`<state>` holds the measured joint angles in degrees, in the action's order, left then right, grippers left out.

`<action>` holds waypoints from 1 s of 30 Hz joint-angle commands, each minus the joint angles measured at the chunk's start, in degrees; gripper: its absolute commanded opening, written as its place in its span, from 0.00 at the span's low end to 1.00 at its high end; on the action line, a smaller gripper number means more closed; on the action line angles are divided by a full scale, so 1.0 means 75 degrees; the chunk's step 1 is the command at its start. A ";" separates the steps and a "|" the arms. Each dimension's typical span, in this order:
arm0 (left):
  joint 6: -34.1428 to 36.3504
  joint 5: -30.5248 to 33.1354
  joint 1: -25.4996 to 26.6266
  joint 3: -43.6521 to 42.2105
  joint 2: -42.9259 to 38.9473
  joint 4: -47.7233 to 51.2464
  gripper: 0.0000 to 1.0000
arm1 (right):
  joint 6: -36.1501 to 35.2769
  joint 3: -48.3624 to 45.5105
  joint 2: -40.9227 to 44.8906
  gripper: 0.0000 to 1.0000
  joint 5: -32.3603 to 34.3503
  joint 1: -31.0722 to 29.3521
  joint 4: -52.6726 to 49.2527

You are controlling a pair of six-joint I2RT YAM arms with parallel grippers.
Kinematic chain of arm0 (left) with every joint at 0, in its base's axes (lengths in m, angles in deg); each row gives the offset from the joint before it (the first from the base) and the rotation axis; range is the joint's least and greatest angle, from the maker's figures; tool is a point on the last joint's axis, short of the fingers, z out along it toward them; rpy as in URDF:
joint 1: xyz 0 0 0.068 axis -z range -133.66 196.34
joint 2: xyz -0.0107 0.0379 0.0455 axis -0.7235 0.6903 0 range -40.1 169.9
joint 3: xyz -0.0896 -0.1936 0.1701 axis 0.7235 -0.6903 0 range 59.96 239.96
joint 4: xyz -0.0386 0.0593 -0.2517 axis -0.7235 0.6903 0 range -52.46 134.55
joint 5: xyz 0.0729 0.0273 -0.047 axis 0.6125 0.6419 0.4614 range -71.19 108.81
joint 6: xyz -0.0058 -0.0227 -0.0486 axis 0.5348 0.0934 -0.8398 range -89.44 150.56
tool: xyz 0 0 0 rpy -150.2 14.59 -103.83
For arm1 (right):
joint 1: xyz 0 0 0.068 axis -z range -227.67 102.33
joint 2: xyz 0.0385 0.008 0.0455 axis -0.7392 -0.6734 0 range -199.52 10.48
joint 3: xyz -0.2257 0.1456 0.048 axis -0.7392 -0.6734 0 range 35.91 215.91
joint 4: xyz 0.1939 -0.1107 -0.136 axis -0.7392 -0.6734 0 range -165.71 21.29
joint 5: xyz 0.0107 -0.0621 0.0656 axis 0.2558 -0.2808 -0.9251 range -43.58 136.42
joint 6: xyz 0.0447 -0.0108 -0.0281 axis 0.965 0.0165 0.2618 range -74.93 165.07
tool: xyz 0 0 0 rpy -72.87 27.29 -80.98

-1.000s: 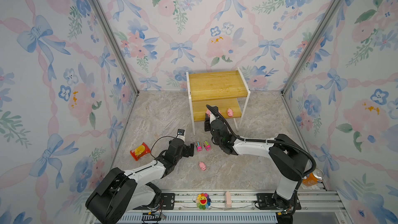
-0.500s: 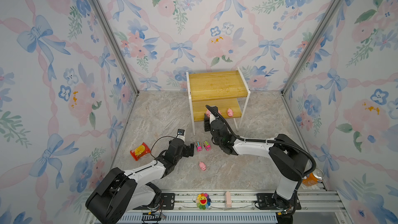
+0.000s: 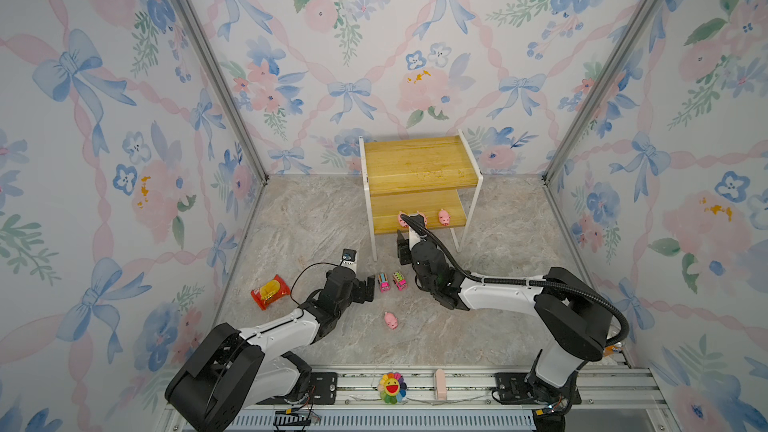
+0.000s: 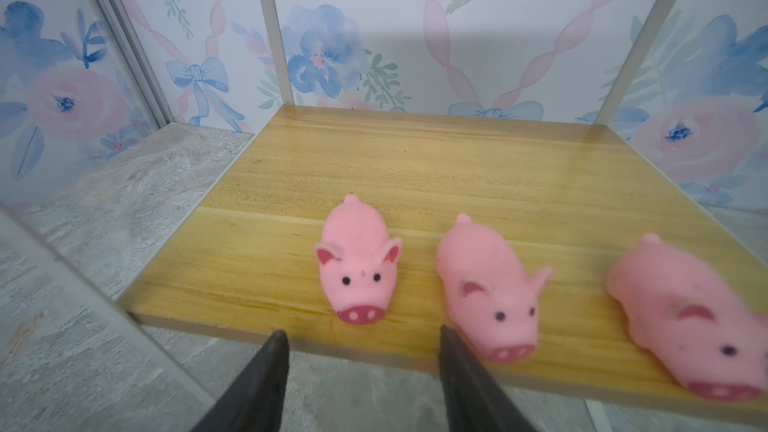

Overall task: Place and organize the plastic toys onto the shelf
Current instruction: 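Withdraw the right gripper from the shelf toward the last floor pig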

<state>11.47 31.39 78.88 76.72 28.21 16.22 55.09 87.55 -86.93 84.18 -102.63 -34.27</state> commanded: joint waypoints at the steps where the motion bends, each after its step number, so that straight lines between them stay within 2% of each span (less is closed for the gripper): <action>1: 0.0026 -0.0042 -0.0060 -0.0064 0.0005 -0.0133 0.98 | 0.0129 -0.0461 0.0298 0.61 -0.0220 -0.0154 -0.0737; 9: 0.0026 -0.0068 -0.0059 -0.0031 0.0058 -0.0123 0.98 | 0.0086 -0.1437 0.2118 0.61 -0.1176 -0.0394 -0.2001; 16: -0.0076 -0.0191 -0.0060 -0.0042 -0.0155 -0.0122 0.98 | 0.0553 -0.2649 0.4169 0.63 -0.1861 -0.0339 -0.3275; 19: -0.0103 -0.0409 -0.0060 -0.0041 -0.0297 -0.0122 0.98 | 0.0791 -0.3104 0.4707 0.63 -0.2125 -0.0324 -0.3712; 22: -0.0154 -0.0670 -0.0056 -0.0003 -0.0421 -0.0058 0.98 | 0.1010 -0.3461 0.4839 0.65 -0.2575 -0.0371 -0.3735; 30: -0.0464 -0.0828 -0.0072 0.0021 -0.0815 0.0389 0.98 | 0.1124 -0.3744 0.4274 0.66 -0.2978 -0.0933 -0.3390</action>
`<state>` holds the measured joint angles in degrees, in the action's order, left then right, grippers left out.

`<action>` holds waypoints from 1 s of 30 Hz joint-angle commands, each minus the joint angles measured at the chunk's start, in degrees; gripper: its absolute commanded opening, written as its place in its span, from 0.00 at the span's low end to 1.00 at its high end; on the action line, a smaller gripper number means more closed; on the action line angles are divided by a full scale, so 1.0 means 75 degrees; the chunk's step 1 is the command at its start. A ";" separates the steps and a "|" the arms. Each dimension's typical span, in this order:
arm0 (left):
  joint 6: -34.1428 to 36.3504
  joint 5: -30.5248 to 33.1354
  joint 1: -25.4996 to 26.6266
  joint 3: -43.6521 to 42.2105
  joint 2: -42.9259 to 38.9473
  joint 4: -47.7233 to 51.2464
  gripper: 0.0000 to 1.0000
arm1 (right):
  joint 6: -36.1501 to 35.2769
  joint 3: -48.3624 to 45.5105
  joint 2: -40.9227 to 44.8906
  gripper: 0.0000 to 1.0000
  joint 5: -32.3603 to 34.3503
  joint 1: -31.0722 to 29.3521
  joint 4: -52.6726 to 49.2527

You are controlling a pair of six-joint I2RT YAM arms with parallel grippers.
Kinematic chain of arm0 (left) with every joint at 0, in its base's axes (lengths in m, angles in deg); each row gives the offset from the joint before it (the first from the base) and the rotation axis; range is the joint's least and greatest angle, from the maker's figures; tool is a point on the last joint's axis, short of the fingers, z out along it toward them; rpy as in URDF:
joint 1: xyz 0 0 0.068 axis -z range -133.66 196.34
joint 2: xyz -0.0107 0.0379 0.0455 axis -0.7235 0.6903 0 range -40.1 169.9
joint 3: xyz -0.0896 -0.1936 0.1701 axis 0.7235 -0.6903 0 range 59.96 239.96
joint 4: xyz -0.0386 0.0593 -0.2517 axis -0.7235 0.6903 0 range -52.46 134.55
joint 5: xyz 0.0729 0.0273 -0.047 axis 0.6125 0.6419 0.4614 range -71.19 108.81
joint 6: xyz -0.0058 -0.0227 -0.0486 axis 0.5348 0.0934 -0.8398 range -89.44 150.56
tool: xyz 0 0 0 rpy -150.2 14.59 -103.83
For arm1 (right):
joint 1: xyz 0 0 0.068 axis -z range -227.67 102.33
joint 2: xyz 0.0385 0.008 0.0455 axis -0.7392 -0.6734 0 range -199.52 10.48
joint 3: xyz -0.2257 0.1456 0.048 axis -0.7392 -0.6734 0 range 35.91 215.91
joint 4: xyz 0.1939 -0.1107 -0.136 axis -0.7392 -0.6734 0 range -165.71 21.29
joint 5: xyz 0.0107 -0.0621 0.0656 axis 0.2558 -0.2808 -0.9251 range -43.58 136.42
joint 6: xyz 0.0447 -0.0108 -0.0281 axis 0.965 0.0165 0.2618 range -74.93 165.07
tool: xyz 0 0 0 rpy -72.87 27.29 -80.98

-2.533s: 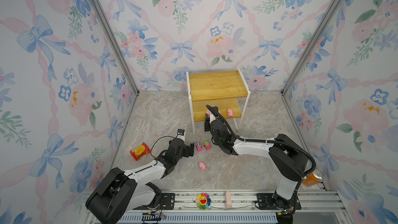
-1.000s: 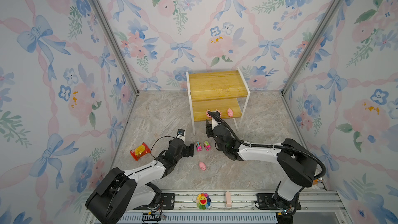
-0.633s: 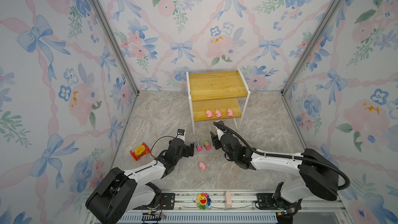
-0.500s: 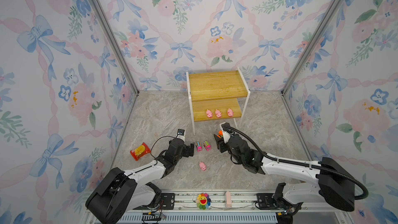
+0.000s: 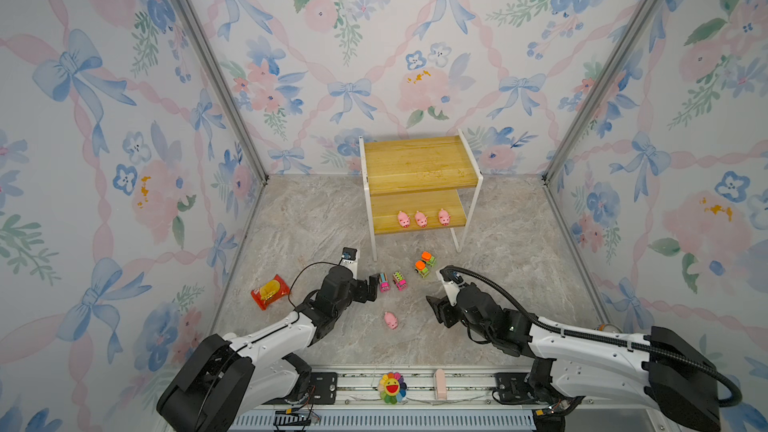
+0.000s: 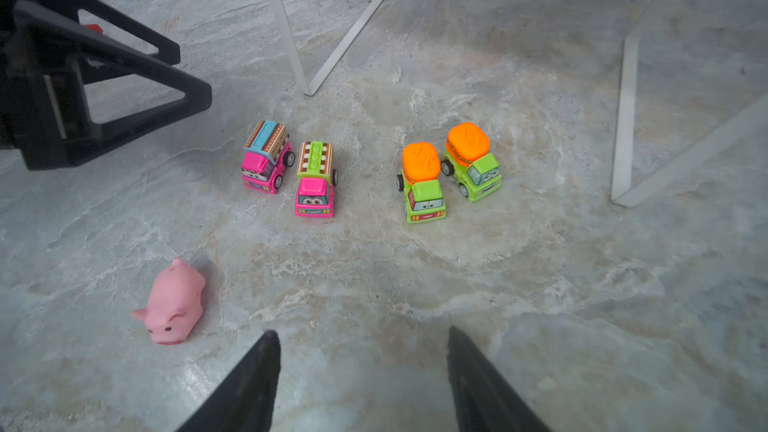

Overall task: Place and organize the plastic toys onto the shelf
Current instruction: 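Withdraw the right gripper from the shelf toward the last floor pig, then lower the open right gripper around the last pink pig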

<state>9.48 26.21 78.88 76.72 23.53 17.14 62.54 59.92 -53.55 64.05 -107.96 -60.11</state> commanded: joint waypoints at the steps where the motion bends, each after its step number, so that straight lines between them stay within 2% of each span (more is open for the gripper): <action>1: -0.0223 -0.0130 -0.0072 0.0022 -0.0264 0.0322 0.98 | 0.0130 -0.0061 -0.0285 0.67 -0.0392 -0.0298 0.0174; 12: -0.0219 -0.0149 -0.0154 0.0174 -0.0626 0.1057 0.98 | 0.0189 0.0656 -0.2271 0.73 -0.0380 -0.1485 0.1149; 17: -0.0166 -0.0046 -0.0186 0.0315 -0.0633 0.1493 0.98 | 0.0119 0.1252 -0.3241 0.74 -0.0360 -0.1698 0.1369; 30: -0.0293 0.0037 -0.0207 0.0035 -0.1315 0.1689 0.98 | 0.0113 0.1508 -0.3625 0.75 -0.0056 -0.1699 0.1389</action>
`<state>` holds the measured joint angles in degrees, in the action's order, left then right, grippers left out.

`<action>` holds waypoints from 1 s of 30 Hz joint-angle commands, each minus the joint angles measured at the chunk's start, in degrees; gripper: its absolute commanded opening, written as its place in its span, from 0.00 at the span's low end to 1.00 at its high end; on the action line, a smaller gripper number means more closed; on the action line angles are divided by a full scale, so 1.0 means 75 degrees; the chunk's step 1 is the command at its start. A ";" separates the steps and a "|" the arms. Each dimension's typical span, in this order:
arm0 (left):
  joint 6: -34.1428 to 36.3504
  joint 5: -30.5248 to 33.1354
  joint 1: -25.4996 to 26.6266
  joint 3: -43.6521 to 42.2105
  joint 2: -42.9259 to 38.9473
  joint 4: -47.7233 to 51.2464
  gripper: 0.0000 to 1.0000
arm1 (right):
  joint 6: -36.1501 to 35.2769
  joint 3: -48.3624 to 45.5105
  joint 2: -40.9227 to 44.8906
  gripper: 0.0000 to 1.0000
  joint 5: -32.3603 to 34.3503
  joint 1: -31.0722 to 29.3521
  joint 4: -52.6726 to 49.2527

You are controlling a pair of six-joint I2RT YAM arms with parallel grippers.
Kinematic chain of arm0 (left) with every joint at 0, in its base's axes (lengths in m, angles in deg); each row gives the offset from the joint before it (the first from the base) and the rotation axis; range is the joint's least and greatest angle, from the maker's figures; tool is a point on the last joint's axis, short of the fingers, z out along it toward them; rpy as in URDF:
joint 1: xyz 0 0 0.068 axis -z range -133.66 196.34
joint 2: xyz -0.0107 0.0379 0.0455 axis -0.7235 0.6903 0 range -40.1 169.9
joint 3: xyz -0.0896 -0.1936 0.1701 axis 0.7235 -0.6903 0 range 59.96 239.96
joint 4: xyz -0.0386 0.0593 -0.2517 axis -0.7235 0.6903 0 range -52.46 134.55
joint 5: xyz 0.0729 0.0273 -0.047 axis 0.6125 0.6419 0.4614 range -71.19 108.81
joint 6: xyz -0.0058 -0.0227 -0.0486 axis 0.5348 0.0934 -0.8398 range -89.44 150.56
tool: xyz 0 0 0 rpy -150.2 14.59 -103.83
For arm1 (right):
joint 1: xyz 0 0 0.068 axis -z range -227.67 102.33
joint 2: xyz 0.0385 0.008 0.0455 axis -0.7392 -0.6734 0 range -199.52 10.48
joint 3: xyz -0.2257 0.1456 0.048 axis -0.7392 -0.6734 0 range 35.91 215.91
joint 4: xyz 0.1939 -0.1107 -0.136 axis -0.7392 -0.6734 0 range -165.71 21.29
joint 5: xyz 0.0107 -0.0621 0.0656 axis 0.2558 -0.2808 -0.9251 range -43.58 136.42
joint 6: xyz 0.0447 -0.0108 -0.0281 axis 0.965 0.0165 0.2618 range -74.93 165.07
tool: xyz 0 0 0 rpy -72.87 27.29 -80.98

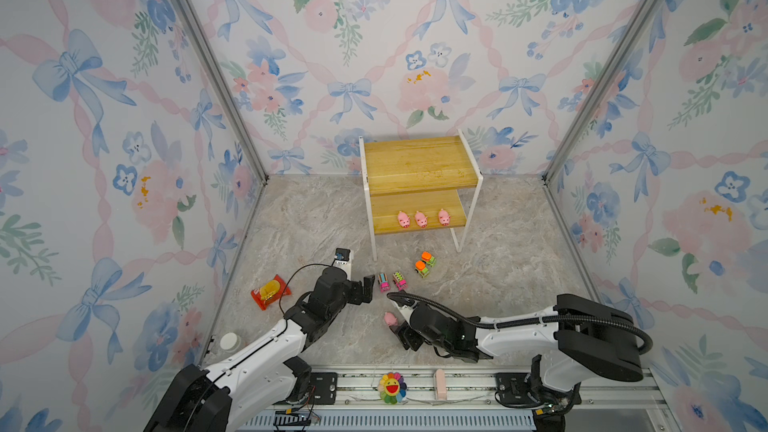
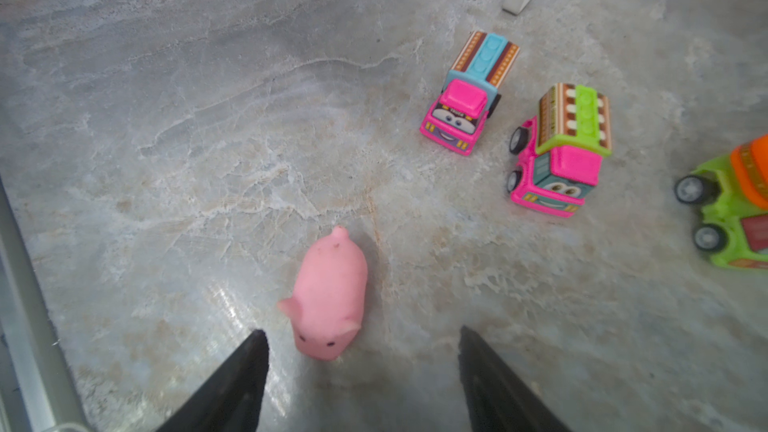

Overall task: Place and organize the plastic toys onto the shelf
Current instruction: 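Lower the open right gripper around the last pink pig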

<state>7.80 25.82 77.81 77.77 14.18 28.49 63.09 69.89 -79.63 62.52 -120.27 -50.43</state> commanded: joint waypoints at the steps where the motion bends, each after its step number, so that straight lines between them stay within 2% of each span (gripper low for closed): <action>1: -0.0066 0.0108 -0.0080 -0.0117 -0.0075 0.0177 0.98 | 0.0019 0.0212 -0.0181 0.74 0.0151 -0.0059 0.0082; 10: 0.0001 0.0095 -0.0152 -0.0119 0.0015 0.0121 0.98 | -0.0072 0.0669 -0.0581 0.74 0.0046 -0.0035 -0.0182; 24: -0.0009 -0.0026 -0.0234 -0.0216 -0.0065 0.0084 0.98 | 0.0098 0.0972 -0.1017 0.66 -0.0188 0.0047 -0.0602; 30: -0.0012 0.0006 -0.0245 -0.0252 -0.0087 0.0101 0.98 | 0.0155 0.0879 -0.0943 0.57 -0.0276 0.0054 -0.0557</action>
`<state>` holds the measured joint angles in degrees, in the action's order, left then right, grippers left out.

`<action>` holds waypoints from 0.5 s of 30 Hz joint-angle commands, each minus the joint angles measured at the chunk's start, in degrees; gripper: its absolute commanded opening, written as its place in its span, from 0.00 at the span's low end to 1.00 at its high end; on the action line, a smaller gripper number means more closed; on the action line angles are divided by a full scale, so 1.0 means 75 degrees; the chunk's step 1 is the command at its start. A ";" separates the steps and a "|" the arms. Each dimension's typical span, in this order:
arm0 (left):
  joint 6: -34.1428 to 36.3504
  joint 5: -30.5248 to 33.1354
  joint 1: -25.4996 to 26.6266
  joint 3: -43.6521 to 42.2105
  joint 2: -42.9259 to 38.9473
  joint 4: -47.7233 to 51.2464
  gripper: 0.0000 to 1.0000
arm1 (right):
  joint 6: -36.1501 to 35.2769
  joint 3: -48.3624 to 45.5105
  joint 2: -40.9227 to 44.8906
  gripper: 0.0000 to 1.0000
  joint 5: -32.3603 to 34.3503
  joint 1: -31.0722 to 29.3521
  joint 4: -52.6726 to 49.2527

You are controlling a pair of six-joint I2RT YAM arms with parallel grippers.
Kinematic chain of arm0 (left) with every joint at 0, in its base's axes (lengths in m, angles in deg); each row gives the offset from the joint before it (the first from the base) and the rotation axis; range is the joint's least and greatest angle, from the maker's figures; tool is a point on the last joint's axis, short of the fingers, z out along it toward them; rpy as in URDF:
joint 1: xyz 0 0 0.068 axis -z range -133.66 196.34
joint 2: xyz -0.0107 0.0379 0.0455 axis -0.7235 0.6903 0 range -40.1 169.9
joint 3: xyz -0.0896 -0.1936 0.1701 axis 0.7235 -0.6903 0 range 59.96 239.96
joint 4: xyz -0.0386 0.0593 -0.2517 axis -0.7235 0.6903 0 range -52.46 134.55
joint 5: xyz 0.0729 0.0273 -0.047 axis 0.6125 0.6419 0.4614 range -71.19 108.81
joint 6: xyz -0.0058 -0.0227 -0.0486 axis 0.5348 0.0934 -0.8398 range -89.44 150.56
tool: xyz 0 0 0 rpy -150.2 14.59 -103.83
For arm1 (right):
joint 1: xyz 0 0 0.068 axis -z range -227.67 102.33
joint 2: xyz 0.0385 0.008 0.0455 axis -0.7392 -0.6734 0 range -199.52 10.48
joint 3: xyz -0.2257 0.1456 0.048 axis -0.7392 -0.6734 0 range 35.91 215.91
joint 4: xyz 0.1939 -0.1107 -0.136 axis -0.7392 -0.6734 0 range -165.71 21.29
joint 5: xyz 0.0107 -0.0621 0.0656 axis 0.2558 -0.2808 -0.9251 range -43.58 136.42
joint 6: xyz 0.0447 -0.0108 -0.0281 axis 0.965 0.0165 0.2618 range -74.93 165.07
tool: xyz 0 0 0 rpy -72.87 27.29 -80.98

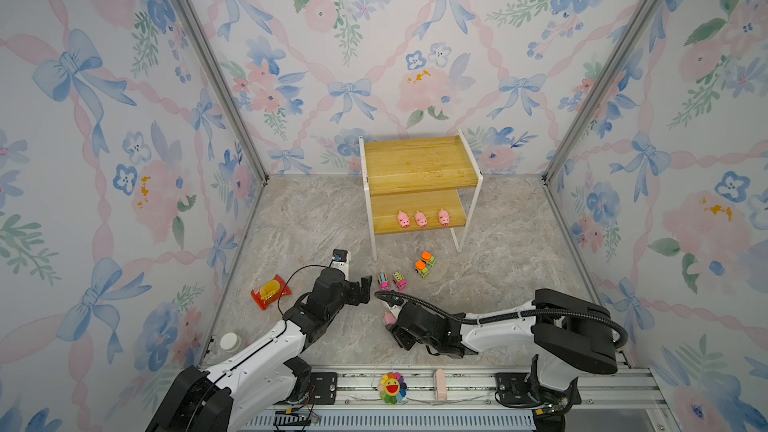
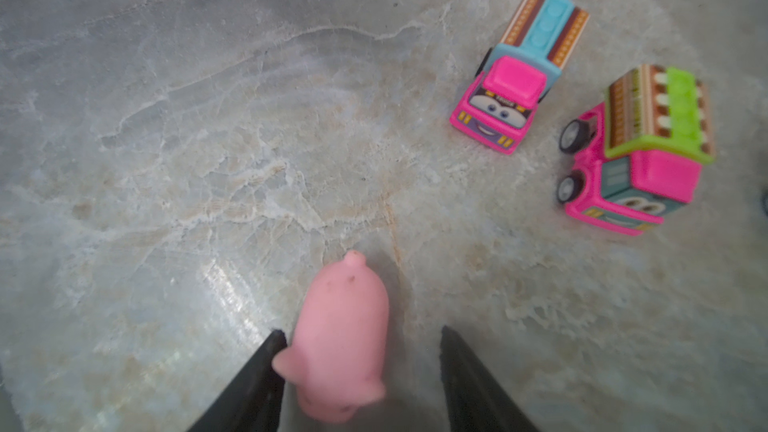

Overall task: Place and organize the plastic toys onto the shelf
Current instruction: 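Lower the open right gripper around the last pink pig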

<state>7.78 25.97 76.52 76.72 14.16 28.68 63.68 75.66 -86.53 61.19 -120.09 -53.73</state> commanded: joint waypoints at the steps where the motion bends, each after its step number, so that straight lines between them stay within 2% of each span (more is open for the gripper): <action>1: -0.0008 0.0001 -0.0074 -0.0109 -0.0080 0.0076 0.98 | 0.0085 0.0075 -0.0003 0.54 -0.0122 0.0024 -0.0100; 4: -0.0010 -0.0005 -0.0086 -0.0118 -0.0076 0.0058 0.98 | 0.0062 -0.0010 0.0086 0.49 -0.0158 0.0027 -0.0045; 8: -0.0020 -0.0028 -0.0086 -0.0116 -0.0069 0.0045 0.98 | 0.0006 -0.0108 0.0143 0.47 -0.0215 0.0025 0.0044; 15: -0.0014 -0.0008 -0.0091 -0.0124 -0.0059 0.0051 0.98 | -0.0127 0.0146 -0.0128 0.55 -0.0211 0.0059 -0.0042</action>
<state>7.78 25.97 76.25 76.56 14.16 28.68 63.44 75.64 -86.51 60.03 -120.02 -53.57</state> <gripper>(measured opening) 0.979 0.550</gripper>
